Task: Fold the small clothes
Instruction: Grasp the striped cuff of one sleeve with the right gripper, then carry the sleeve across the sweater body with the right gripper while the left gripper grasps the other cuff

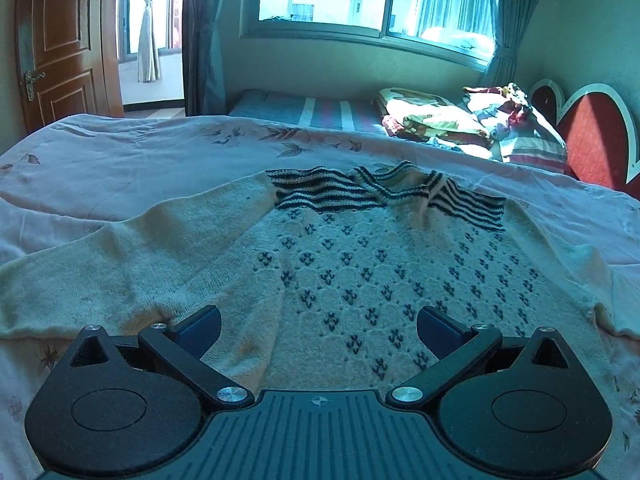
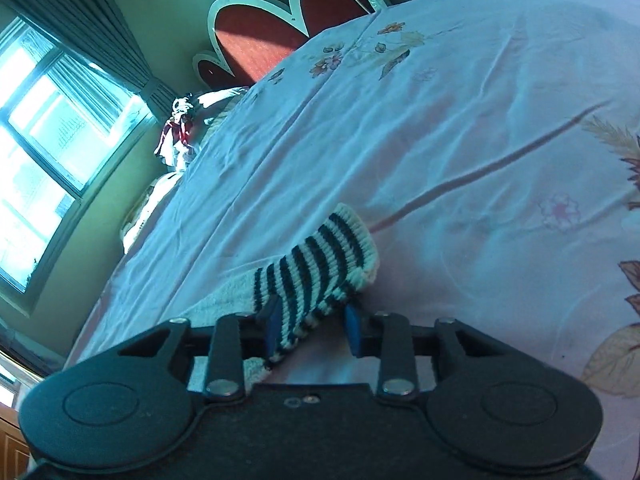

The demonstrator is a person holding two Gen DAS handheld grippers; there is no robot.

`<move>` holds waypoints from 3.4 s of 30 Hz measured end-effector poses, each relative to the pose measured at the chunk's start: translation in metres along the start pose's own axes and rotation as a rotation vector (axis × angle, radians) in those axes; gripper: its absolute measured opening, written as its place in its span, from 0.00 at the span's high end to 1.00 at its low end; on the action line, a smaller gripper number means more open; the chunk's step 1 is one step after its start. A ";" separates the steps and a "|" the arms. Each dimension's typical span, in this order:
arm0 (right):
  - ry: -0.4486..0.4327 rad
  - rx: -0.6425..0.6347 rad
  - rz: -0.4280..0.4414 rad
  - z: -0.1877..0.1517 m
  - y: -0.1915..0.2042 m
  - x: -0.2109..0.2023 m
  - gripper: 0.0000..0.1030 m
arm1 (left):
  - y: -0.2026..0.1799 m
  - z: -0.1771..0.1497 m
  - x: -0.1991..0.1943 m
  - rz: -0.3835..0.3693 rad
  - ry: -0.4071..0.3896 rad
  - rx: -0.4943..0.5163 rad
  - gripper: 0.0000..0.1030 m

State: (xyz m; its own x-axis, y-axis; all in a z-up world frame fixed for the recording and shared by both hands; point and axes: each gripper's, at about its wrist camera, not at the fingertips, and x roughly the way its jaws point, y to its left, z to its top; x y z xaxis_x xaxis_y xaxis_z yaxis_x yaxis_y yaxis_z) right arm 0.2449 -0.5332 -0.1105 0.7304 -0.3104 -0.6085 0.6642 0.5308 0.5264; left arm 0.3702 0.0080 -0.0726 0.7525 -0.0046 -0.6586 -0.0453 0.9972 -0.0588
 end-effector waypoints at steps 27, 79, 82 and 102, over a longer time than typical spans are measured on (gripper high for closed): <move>0.212 -0.930 0.643 -0.249 0.269 -0.062 0.58 | 0.085 0.020 0.021 -0.085 -0.003 -0.140 0.20; 0.426 -0.306 0.499 -0.106 0.176 0.061 0.81 | 0.030 0.020 0.109 -0.288 0.159 -0.211 0.93; 0.378 -0.406 0.481 -0.110 0.186 0.049 0.87 | 0.033 0.024 0.107 -0.266 0.139 -0.203 0.93; 0.250 -0.636 0.419 -0.126 0.202 0.026 0.92 | 0.000 0.040 0.083 -0.192 -0.024 0.038 0.32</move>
State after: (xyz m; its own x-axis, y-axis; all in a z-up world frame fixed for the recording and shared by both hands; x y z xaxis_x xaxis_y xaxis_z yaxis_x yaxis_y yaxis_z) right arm 0.3783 -0.3352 -0.0948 0.7916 0.1604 -0.5897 0.0691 0.9353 0.3471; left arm 0.4590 0.0108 -0.0978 0.7604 -0.1936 -0.6199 0.1248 0.9803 -0.1530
